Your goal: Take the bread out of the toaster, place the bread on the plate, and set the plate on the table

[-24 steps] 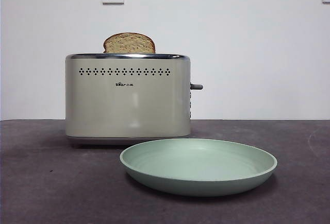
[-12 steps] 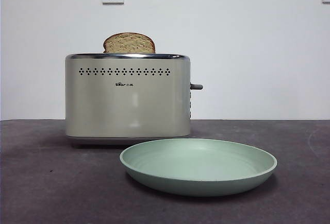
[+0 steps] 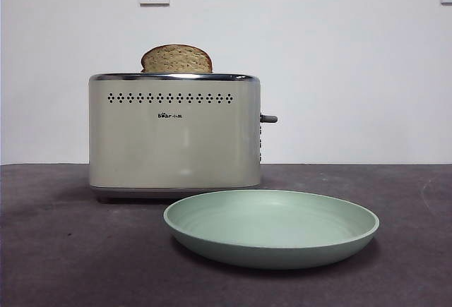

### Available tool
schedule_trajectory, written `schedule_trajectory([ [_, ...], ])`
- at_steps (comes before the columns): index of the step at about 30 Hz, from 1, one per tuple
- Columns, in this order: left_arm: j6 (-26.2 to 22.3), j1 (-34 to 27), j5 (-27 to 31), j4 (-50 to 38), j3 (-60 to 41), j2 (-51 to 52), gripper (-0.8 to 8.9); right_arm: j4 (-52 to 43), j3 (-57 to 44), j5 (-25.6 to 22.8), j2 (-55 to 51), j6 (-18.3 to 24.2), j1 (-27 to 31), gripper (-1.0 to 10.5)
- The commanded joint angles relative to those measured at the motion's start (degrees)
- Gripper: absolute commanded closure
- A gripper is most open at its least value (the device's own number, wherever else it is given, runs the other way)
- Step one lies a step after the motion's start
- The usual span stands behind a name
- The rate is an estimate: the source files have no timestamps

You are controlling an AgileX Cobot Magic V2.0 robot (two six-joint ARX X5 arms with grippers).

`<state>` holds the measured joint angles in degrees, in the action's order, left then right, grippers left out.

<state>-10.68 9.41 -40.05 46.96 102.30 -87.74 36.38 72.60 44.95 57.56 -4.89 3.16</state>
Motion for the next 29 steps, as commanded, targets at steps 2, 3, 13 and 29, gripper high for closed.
schedule_trajectory([
  [2,-16.68,3.41,11.32,7.39,8.0,-5.44,4.99,-0.09,0.11,0.04,0.2,0.39,-0.55,7.5],
  [3,-19.3,4.59,14.99,9.14,9.31,-6.45,4.99,0.02,0.11,0.0,0.2,0.39,-0.74,7.5],
  [13,-24.09,10.97,22.4,10.21,10.51,-13.77,5.01,0.2,0.11,-0.28,0.31,0.37,-2.27,7.5],
  [29,-24.13,11.08,22.32,9.46,10.51,-21.62,5.03,0.55,0.11,-0.31,0.31,0.2,-2.97,7.5],
])
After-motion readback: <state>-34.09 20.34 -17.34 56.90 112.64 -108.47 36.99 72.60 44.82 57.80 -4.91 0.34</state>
